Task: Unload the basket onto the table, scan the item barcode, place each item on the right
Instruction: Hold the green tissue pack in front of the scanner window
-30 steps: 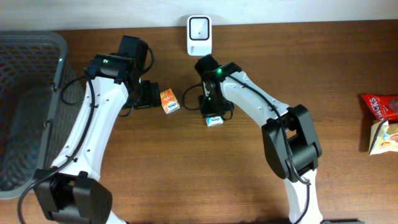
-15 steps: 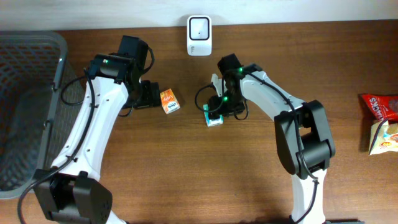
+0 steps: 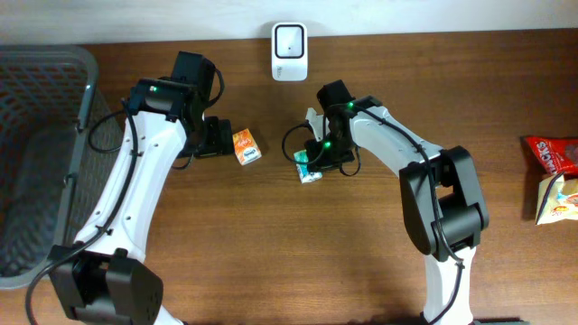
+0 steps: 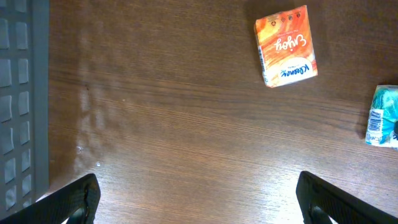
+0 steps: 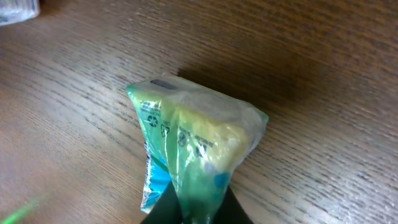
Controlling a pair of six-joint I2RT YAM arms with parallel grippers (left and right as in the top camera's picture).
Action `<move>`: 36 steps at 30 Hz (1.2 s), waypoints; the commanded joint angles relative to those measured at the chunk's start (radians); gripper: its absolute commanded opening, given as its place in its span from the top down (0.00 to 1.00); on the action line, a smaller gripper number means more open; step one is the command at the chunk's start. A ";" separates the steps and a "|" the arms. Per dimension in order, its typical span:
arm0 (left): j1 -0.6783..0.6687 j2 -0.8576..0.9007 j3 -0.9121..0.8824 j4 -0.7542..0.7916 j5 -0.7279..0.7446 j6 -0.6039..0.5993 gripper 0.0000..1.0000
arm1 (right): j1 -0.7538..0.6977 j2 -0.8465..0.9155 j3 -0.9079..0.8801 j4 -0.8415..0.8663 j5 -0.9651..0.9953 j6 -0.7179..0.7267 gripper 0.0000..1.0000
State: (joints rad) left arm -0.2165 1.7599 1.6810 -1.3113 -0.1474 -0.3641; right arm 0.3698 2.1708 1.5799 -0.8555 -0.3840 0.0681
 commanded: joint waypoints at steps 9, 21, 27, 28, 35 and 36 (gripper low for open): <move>0.003 0.002 0.005 0.001 -0.010 -0.013 0.01 | 0.002 -0.028 0.143 -0.065 0.053 -0.005 0.96; 0.003 0.002 0.005 0.001 -0.010 -0.013 0.01 | 0.003 -0.011 0.277 0.496 0.454 -0.651 0.96; 0.003 0.002 0.005 0.001 -0.010 -0.013 0.01 | 0.004 0.097 0.277 0.781 0.539 -0.877 0.96; 0.003 0.002 0.005 0.001 -0.010 -0.013 0.01 | 0.005 0.111 0.277 0.845 0.539 -0.877 0.96; 0.003 0.002 0.005 0.001 -0.010 -0.013 0.01 | 0.012 0.187 0.277 1.032 0.462 -0.876 0.96; 0.003 0.002 0.005 0.001 -0.010 -0.013 0.01 | 0.016 0.200 0.277 1.040 0.462 -0.876 0.96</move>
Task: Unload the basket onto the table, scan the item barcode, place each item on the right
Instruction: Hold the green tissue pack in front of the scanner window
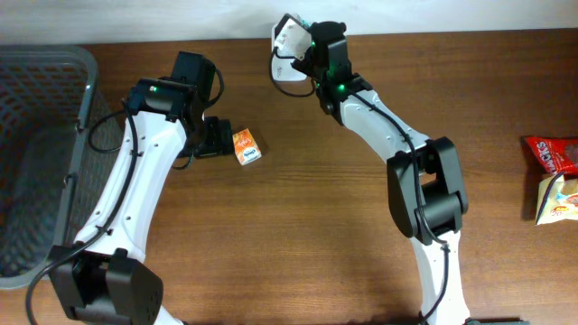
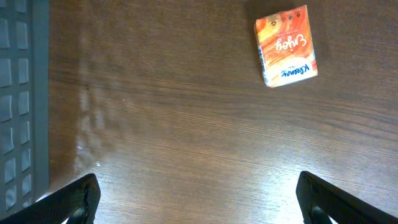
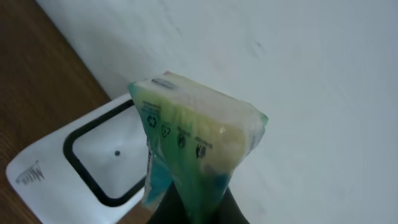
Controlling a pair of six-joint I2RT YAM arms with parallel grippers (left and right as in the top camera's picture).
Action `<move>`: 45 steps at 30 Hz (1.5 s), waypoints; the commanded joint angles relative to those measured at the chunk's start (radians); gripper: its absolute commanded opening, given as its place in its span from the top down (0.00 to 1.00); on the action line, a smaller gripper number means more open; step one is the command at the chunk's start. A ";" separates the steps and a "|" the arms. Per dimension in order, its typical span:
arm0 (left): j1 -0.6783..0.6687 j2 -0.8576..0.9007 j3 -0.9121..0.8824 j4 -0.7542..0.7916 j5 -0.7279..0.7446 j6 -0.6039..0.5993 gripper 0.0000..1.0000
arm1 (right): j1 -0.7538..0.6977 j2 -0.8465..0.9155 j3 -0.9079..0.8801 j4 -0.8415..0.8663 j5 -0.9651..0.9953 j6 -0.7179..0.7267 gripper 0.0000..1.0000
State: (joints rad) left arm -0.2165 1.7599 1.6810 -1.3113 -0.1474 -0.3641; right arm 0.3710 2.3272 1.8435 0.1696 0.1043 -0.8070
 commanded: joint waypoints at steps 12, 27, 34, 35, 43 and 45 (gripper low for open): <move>0.003 0.002 0.005 0.001 -0.010 -0.013 0.01 | 0.020 0.071 0.014 0.056 -0.020 0.003 0.96; 0.003 0.002 0.005 0.001 -0.010 -0.013 0.01 | 0.034 0.071 0.014 0.051 0.027 -0.420 0.96; 0.003 0.002 0.005 0.001 -0.010 -0.013 0.01 | 0.038 0.071 0.014 0.057 0.065 -0.633 0.96; 0.003 0.002 0.005 0.001 -0.010 -0.013 0.01 | 0.040 0.071 0.014 0.056 0.064 -0.632 0.96; 0.003 0.002 0.005 0.001 -0.010 -0.013 0.01 | 0.054 0.086 0.016 0.144 0.167 -0.707 0.96; 0.003 0.002 0.005 0.001 -0.010 -0.013 0.01 | 0.051 0.086 0.031 0.157 0.181 -0.687 0.96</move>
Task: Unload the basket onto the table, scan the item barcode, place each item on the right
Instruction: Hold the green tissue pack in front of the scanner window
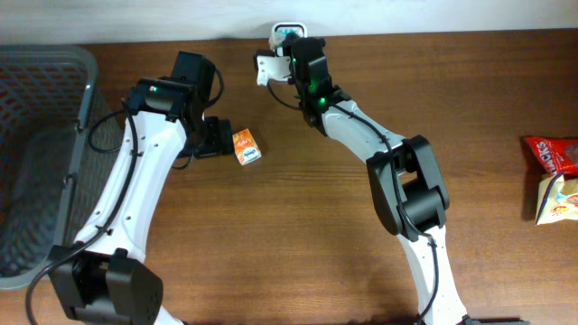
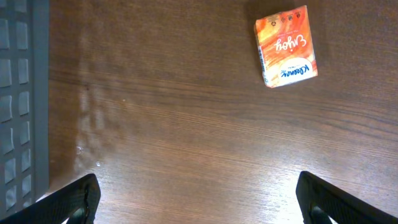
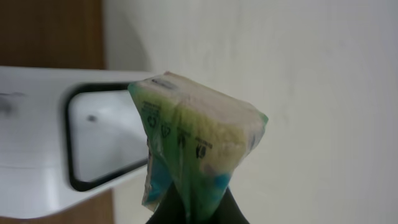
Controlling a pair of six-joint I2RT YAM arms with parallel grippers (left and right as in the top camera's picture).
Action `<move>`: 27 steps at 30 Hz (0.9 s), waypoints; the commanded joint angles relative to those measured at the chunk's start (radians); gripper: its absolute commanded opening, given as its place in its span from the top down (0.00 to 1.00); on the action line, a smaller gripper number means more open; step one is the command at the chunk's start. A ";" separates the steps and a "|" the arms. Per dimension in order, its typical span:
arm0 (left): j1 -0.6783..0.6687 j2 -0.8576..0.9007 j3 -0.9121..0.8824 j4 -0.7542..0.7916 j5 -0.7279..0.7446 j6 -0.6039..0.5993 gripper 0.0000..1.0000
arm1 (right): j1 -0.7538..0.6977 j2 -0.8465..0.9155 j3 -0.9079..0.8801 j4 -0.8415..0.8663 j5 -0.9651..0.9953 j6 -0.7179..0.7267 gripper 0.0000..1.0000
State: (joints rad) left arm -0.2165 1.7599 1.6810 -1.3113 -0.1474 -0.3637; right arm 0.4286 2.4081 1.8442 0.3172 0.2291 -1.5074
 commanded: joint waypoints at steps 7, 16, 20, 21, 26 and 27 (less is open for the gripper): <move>0.003 0.002 0.005 0.001 -0.010 -0.013 0.01 | -0.011 0.020 0.112 -0.119 -0.098 0.135 0.96; 0.003 0.002 0.005 0.001 -0.010 -0.013 0.01 | -0.043 0.074 0.112 -0.037 -0.087 0.151 0.96; 0.003 0.002 0.005 0.001 -0.010 -0.013 0.01 | -0.056 0.086 0.112 -0.079 -0.090 0.156 0.96; 0.003 0.002 0.005 0.001 -0.010 -0.013 0.01 | -0.056 0.090 0.112 -0.091 -0.095 0.156 0.96; 0.003 0.002 0.005 0.001 -0.010 -0.013 0.01 | -0.048 0.090 0.112 -0.019 -0.077 0.156 0.96; 0.003 0.002 0.005 0.001 -0.010 -0.013 0.01 | -0.044 0.090 0.121 0.000 -0.042 0.189 0.96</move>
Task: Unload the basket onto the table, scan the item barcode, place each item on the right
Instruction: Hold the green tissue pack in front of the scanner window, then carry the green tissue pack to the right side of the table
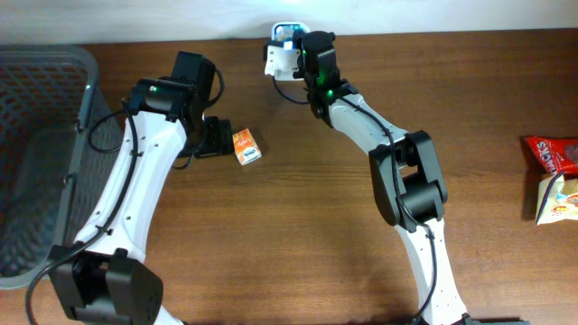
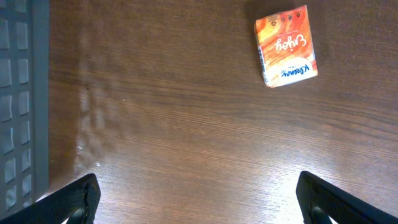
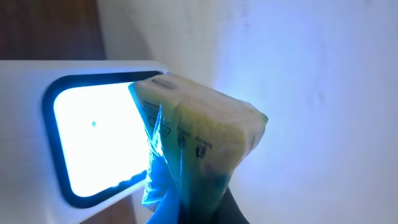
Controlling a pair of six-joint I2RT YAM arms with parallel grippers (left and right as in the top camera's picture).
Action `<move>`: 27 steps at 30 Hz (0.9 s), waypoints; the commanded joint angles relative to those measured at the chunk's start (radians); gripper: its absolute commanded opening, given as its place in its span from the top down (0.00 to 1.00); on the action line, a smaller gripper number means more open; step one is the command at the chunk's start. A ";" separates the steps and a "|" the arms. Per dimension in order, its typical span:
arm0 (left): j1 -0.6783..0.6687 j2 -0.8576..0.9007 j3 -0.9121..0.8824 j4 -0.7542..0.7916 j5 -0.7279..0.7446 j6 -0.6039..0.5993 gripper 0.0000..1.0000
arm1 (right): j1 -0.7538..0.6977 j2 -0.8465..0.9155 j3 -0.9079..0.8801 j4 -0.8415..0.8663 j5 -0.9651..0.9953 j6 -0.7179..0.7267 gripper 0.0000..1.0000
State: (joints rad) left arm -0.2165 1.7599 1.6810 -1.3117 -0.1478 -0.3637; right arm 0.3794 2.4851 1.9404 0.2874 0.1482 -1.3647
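My right gripper [image 3: 194,214] is shut on a green and yellow plastic packet [image 3: 193,137], held right in front of the white barcode scanner [image 3: 93,134] at the back wall. The scanner's window glows bright white-blue. From overhead the right gripper [image 1: 291,47] sits over the scanner [image 1: 287,30], which is mostly covered. My left gripper [image 2: 196,193] stands open over bare wood, its fingertips [image 2: 74,198] wide apart. An orange tissue pack [image 2: 285,46] lies on the table beyond it, also seen as the orange pack [image 1: 245,146] from overhead.
A grey mesh basket [image 1: 36,153] stands at the far left, its wall [image 2: 22,93] beside my left gripper. Red and yellow snack bags [image 1: 553,176] lie at the right edge of the brown table [image 1: 298,235]. A white wall runs along the back.
The scanner's window has lit up bright white-blue; before it was dark. The right gripper with the packet has shifted slightly right in front of it. The left arm is unmoved.
The right gripper first held the green packet on the table near the middle. Then it held it up by the scanner at the back wall, then turned closer to the scanner's window. Now the window glows. The left gripper stayed open near the orange pack throughout.
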 commanded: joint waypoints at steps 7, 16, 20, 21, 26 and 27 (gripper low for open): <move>0.003 0.002 0.005 0.002 -0.010 -0.013 0.01 | 0.007 0.012 0.108 -0.138 0.024 0.124 0.96; 0.003 0.002 0.005 0.002 -0.010 -0.013 0.01 | 0.004 -0.010 0.110 -0.077 0.111 0.378 0.96; 0.003 0.002 0.005 0.002 -0.010 -0.013 0.01 | -0.061 -0.094 0.214 -0.261 0.129 0.772 0.96; 0.003 0.002 0.005 0.002 -0.010 -0.013 0.01 | -0.111 -0.122 0.272 -0.374 0.129 0.949 0.96; 0.003 0.002 0.005 0.002 -0.010 -0.013 0.01 | -0.346 -0.169 0.455 -0.833 0.130 1.401 0.96; 0.003 0.002 0.005 0.001 -0.010 -0.013 0.01 | -0.404 -0.172 0.474 -0.932 0.129 1.480 0.96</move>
State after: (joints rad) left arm -0.2165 1.7599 1.6810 -1.3117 -0.1474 -0.3641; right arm 0.1040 2.3802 2.3516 -0.5095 0.2581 -0.2070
